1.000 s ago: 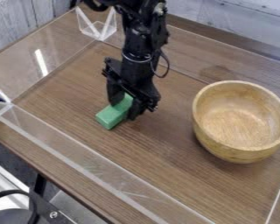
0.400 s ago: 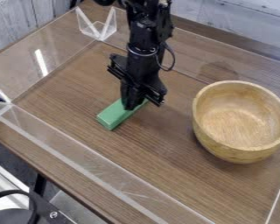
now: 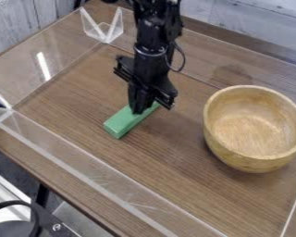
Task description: Put the green block in the brown bowl
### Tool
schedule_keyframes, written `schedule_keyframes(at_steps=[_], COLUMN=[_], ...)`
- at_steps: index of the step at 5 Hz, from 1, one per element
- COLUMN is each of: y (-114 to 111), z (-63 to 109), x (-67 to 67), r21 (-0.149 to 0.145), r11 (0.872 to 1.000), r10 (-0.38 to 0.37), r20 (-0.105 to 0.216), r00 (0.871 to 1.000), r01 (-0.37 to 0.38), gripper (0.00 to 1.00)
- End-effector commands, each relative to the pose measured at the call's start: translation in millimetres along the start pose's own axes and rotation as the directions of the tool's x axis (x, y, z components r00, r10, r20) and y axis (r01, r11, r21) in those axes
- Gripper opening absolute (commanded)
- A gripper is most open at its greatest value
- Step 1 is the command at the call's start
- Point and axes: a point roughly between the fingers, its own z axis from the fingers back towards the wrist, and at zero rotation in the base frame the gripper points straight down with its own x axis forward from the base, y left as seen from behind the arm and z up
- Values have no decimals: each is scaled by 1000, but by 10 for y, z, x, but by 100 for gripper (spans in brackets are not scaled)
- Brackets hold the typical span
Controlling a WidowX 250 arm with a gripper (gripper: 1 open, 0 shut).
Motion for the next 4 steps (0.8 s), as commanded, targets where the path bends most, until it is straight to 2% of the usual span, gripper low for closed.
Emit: schedule_keyframes(at_steps=[1,3,4], y=[54,131,129], z=[269,542,603], x=[95,83,150], r21=[-13,-14,-37], r11=[1000,1000,997], r10=[-17,-21,71], r20=[61,89,73], r00=[998,996,995], r01=[18,22,-68], gripper=[0,0,100])
